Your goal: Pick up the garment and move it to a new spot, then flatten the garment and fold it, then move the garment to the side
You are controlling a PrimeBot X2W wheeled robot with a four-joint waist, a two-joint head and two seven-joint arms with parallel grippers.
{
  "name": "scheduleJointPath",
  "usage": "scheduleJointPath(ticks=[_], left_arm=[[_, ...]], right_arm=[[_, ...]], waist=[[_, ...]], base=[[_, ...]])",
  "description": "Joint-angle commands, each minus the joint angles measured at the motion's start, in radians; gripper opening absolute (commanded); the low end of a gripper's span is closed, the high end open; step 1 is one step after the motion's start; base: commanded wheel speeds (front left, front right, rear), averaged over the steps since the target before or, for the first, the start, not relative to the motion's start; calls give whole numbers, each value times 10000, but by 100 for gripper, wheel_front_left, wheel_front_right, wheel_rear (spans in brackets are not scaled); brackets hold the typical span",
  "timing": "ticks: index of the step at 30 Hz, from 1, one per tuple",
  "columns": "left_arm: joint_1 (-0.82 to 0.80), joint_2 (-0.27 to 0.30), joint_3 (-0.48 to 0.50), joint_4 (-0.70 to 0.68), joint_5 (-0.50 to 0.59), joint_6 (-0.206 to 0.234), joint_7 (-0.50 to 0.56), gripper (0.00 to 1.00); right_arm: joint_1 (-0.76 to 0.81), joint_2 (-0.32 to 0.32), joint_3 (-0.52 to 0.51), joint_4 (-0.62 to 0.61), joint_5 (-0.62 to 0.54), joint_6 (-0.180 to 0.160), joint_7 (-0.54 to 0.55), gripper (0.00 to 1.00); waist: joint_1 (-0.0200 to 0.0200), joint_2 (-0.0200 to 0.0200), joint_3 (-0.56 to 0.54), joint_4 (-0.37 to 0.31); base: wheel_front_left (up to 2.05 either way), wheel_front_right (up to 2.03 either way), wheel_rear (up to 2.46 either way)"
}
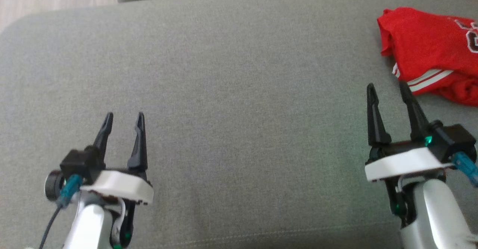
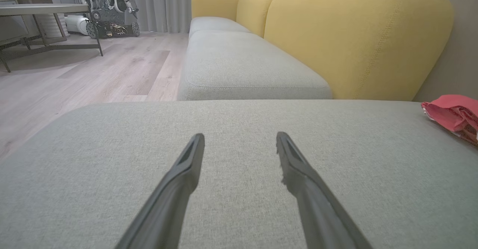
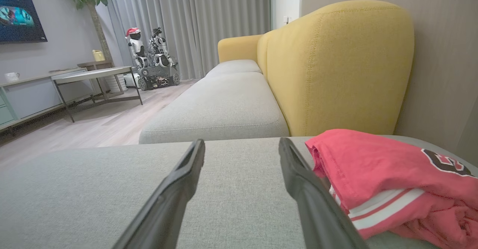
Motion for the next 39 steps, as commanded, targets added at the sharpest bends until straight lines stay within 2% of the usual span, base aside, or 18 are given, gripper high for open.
scheduleJointPath(ticks=[1, 17, 39], left_arm=[[-104, 204, 387, -264, -39, 38, -121, 100], [756, 179, 198, -201, -228, 113, -37, 100], [620, 339, 102, -266, -318, 283, 23, 100]], right_arm=[[18, 75, 271, -405, -35, -9, 5, 100], [1043, 111, 456, -828, 120, -9, 342, 100], [1048, 115, 697, -918, 264, -9, 399, 100]], waist=[[1, -1, -193, 16], [1, -1, -1077, 16], [1, -1, -1072, 41]], base=[[0, 0, 0], [0, 0, 0], [0, 0, 0]])
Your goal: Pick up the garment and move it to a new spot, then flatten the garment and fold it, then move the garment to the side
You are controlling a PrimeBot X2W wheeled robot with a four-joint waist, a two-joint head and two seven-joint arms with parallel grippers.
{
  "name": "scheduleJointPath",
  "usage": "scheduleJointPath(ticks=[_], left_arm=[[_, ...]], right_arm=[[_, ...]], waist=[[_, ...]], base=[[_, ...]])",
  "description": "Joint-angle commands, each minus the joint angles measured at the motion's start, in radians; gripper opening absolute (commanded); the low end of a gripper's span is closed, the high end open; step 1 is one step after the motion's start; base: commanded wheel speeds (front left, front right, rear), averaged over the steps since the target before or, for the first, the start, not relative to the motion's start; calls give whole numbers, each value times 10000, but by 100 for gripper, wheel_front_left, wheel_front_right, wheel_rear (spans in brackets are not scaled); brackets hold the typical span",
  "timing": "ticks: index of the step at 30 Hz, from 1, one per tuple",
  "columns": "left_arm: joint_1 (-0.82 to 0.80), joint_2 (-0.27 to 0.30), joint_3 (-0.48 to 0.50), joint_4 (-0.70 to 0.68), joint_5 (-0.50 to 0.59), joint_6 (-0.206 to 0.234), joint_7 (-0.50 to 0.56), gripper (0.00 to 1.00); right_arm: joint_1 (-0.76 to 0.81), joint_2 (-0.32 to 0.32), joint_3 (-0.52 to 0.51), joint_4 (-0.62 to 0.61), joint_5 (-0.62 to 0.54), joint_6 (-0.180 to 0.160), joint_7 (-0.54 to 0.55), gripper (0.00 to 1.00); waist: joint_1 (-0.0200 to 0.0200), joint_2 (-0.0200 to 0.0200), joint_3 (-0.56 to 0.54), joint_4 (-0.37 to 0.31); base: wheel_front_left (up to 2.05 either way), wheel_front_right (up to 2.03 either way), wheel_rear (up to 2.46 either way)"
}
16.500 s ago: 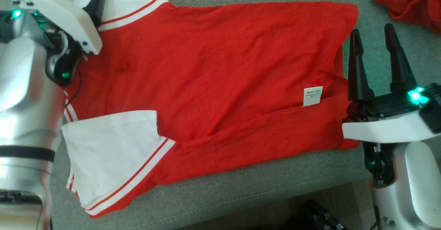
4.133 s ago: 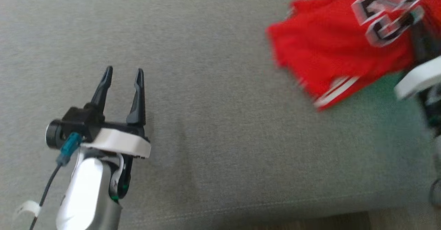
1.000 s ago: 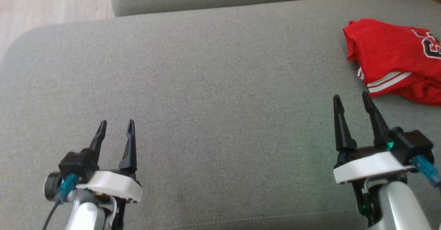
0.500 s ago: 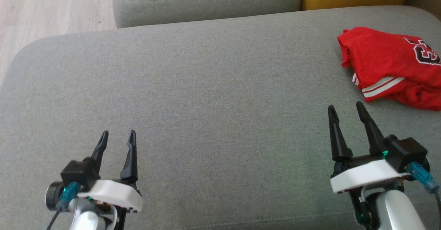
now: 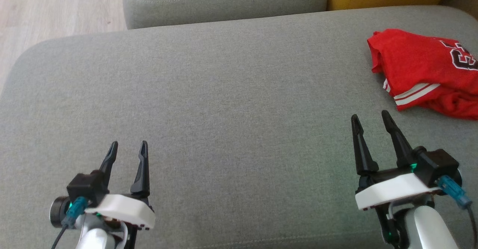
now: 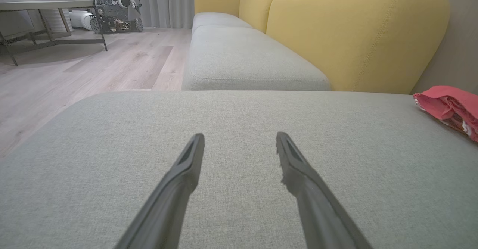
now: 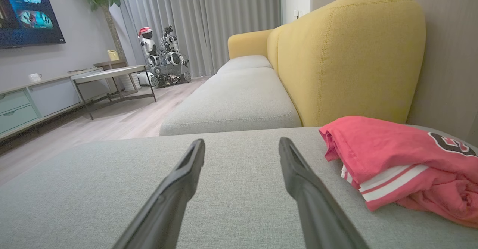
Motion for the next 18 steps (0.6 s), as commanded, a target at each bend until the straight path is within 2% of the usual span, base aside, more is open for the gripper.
scheduleJointPath(ticks=[1, 18], left_arm=[[-456, 201, 357, -346, -39, 97, -10, 100], [-500, 294, 273, -393, -86, 198, -32, 100]], right_arm=[[-292, -13, 225, -364, 79, -7, -28, 100], [-337, -13, 222, -324, 71, -7, -67, 100]], waist=[[0, -1, 2, 6], [0, -1, 67, 8]], base=[[0, 0, 0], [0, 0, 0]])
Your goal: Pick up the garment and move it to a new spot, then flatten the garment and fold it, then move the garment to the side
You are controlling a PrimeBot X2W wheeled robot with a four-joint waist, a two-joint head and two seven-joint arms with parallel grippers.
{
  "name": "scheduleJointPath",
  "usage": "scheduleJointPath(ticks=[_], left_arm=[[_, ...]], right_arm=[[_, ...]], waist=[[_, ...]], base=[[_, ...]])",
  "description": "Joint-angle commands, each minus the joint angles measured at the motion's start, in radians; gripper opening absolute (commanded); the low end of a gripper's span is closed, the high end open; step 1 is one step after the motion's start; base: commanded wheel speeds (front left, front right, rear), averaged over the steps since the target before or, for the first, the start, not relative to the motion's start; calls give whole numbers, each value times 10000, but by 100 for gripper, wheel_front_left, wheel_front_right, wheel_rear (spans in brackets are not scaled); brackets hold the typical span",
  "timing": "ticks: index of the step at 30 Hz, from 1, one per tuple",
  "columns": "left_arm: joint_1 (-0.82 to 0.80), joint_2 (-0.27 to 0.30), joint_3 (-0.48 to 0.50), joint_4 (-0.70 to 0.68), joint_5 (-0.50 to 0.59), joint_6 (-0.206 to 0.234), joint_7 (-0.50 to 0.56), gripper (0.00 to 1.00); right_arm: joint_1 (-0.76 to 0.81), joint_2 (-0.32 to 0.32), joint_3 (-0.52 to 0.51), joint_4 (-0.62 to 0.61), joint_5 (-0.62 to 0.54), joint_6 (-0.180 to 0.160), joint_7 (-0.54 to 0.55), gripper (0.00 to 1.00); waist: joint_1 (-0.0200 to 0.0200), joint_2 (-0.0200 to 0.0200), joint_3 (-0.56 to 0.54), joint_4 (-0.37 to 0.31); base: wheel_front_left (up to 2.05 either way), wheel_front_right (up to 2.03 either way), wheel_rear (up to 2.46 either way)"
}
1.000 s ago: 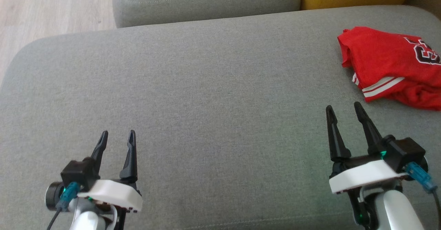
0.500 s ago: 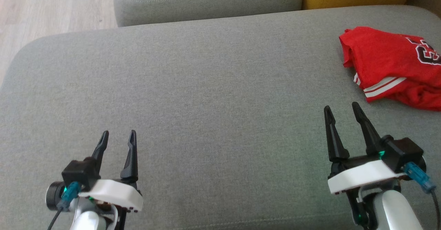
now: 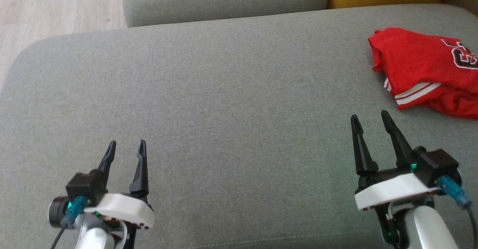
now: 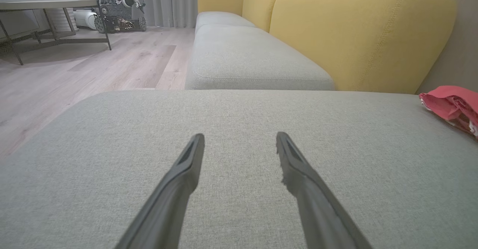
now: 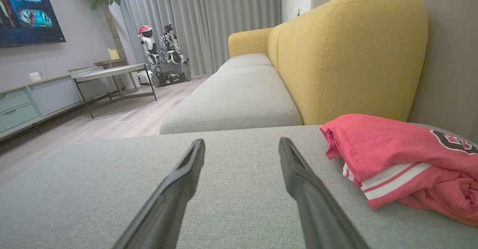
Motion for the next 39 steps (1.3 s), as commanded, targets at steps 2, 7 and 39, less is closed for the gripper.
scheduleJointPath(ticks=[2, 7, 39], left_arm=[[-485, 243, 336, -351, -22, 45, -28, 100], [-509, 281, 309, -352, -48, 65, -24, 100], [-3, -199, 475, 462, -2163, -285, 581, 0]], right_arm=[[-332, -13, 207, -341, 64, -9, -64, 100], [-345, -13, 197, -339, 87, -9, -75, 100], [-12, -134, -126, 734, 2574, -3, 194, 0]], waist=[[0, 0, 9, 1], [0, 0, 14, 13], [0, 0, -19, 61]], base=[[0, 0, 0], [0, 0, 0], [0, 0, 0]])
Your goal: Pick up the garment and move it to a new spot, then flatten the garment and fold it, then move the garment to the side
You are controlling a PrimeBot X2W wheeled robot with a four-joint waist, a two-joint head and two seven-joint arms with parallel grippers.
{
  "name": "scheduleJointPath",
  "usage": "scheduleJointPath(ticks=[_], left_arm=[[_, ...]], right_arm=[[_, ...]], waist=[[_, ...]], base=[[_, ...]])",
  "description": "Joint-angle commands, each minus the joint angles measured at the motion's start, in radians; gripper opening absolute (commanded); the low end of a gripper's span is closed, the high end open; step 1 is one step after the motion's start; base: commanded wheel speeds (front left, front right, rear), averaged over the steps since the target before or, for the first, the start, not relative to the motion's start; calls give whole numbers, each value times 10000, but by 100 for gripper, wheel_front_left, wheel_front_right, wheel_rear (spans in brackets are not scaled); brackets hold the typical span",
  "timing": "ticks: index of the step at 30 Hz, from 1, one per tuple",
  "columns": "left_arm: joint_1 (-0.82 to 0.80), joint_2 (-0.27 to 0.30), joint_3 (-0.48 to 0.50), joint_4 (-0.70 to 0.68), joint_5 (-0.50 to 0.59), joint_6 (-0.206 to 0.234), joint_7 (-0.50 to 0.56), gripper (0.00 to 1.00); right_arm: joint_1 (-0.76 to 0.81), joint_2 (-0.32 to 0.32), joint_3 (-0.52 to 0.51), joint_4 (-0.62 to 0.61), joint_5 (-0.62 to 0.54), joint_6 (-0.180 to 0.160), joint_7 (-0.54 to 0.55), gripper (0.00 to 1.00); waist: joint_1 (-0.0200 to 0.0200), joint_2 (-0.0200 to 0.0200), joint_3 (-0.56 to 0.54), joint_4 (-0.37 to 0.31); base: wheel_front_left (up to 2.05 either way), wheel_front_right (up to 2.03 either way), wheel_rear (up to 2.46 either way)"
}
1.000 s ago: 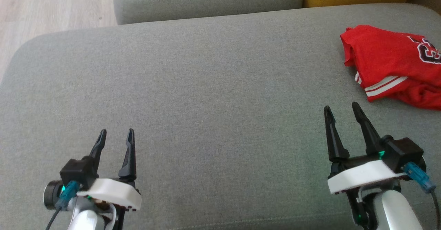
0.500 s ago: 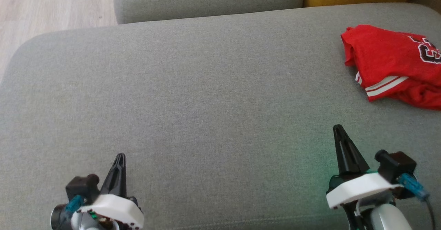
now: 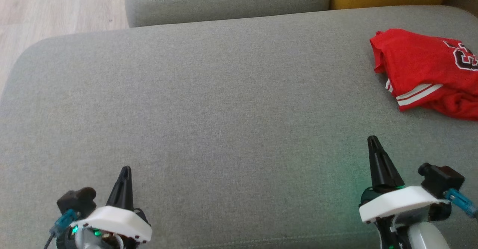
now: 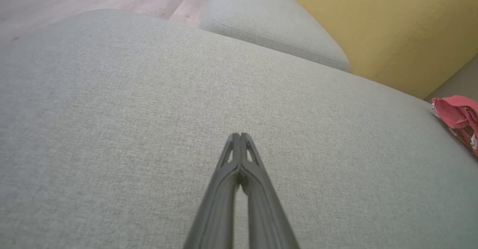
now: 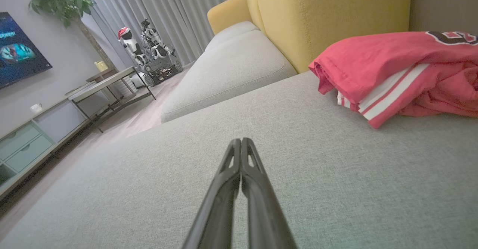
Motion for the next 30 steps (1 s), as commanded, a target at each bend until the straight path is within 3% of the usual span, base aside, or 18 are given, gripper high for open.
scheduleJointPath(ticks=[1, 30], left_arm=[[-492, 61, 195, -348, -228, -105, 56, 0], [-728, -182, 967, -377, -3335, -584, 891, 0]], right_arm=[[-434, -147, -55, -286, 285, -1, 14, 0], [-631, -262, -360, -26, 3752, -3, 399, 0]], waist=[[0, 0, -5, 3], [0, 0, -139, 73]], base=[[0, 0, 0], [0, 0, 0]])
